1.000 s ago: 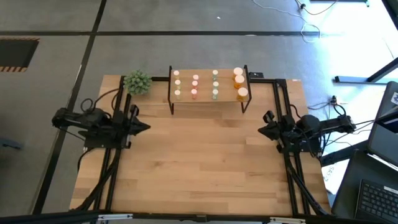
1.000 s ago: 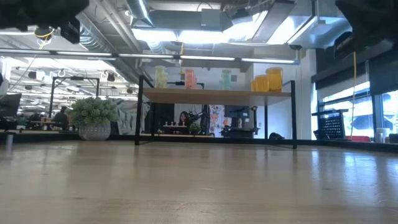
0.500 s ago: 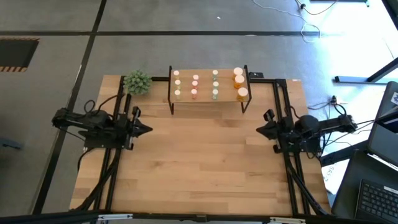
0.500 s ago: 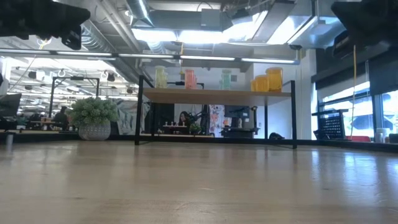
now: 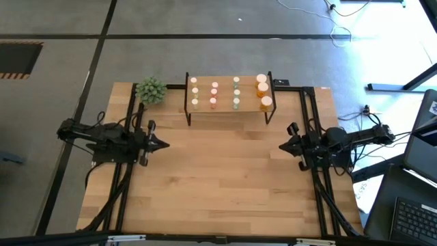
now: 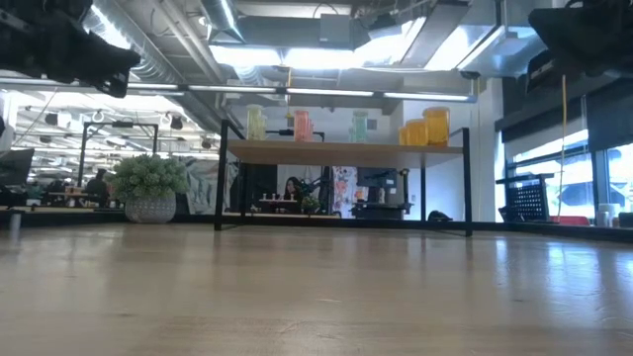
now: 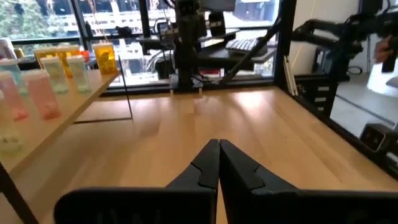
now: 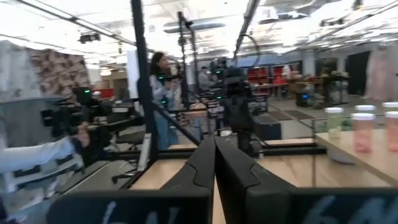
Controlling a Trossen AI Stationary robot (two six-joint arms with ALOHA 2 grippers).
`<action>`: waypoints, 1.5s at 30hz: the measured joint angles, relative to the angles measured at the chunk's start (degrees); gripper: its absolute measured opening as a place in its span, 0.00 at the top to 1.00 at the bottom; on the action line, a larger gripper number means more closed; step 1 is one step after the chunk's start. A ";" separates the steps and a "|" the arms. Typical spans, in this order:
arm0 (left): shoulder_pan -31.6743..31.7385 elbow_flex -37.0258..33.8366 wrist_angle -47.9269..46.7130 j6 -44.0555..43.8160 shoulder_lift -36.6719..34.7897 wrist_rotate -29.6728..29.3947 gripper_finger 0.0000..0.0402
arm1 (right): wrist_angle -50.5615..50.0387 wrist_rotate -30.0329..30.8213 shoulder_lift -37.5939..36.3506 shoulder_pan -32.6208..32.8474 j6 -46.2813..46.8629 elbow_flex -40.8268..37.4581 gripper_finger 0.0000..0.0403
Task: Pick and place medicine bottles onto shelf by color
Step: Return to Home Position
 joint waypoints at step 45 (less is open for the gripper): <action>0.00 -5.62 5.21 11.99 -0.04 -7.76 0.98 | -3.38 2.16 0.00 0.00 0.63 0.02 0.96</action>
